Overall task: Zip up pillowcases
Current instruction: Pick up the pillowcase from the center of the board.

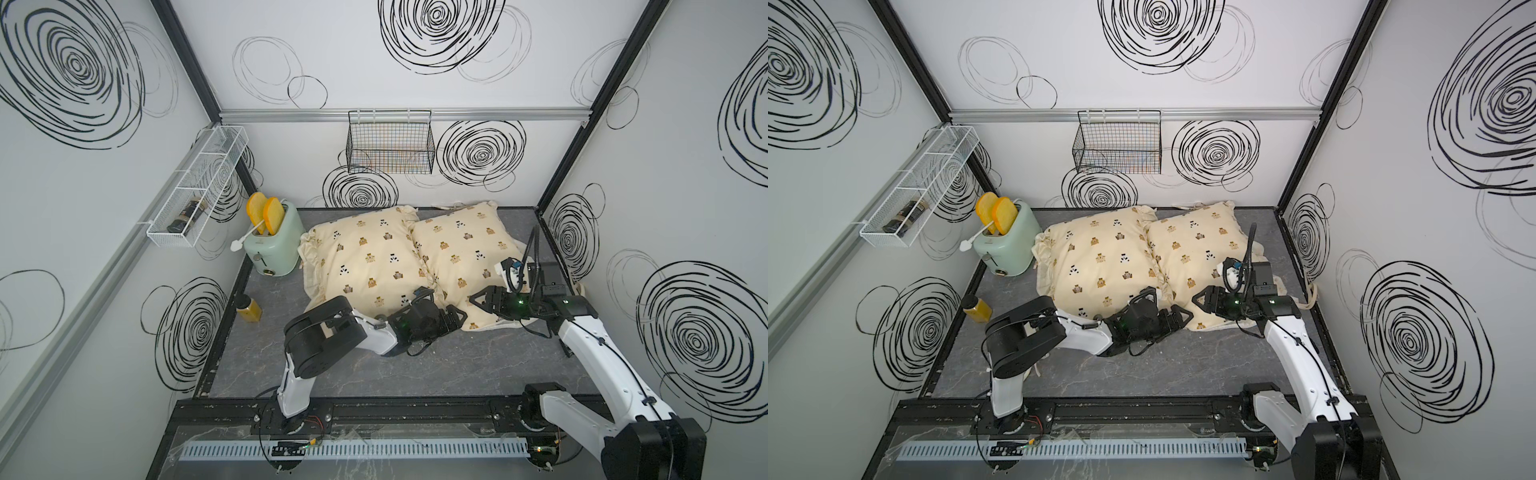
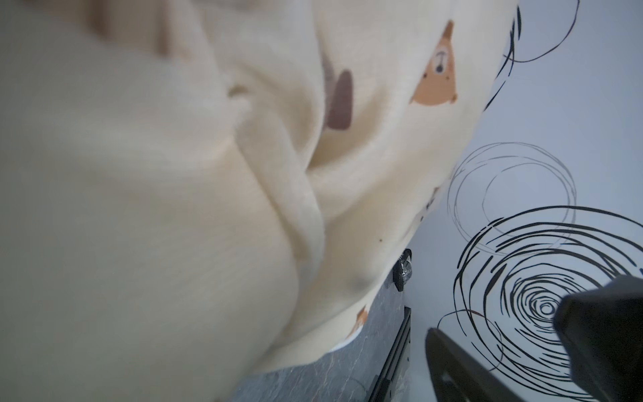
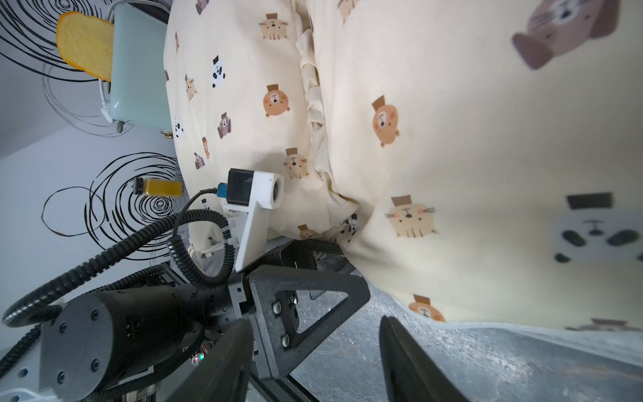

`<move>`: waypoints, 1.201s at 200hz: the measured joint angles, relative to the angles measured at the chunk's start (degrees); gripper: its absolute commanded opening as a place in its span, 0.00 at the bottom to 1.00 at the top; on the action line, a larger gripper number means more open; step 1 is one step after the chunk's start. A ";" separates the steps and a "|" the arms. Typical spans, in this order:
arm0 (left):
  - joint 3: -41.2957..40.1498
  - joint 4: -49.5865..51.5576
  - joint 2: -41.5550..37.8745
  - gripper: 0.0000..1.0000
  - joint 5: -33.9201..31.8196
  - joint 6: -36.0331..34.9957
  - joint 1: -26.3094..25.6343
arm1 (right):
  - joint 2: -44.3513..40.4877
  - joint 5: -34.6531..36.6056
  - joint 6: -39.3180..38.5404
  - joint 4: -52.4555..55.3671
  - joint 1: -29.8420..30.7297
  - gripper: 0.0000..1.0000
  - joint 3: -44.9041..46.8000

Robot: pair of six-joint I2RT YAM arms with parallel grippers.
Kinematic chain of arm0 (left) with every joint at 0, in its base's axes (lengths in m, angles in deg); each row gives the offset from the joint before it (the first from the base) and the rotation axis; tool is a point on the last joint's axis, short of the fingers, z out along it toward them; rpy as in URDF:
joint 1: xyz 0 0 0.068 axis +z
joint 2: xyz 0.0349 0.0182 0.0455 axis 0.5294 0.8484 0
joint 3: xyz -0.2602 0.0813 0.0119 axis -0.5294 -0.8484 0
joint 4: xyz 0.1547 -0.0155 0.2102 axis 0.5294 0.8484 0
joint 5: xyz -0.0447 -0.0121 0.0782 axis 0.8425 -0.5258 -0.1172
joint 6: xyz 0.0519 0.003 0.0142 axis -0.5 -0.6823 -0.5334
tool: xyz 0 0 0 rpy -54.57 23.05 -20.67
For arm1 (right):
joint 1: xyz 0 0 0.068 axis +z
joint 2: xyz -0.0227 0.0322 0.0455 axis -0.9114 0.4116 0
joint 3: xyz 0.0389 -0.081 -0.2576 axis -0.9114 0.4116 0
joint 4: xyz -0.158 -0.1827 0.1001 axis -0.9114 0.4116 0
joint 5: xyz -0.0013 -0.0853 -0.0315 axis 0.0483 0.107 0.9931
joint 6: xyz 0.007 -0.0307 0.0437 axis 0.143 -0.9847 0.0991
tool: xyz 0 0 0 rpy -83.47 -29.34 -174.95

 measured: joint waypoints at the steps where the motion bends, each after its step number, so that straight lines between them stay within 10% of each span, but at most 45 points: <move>1: 0.02 -0.04 0.02 0.97 0.02 0.00 0.02 | 0.00 0.00 0.00 0.00 0.00 0.62 0.00; 90: 2.51 2.71 4.02 0.00 0.92 -1.49 1.62 | -0.09 0.61 -0.83 0.90 0.00 0.57 1.51; 240: 10.16 21.90 -13.25 0.00 0.57 -9.51 1.42 | 2.45 5.35 2.58 2.27 7.21 0.15 1.75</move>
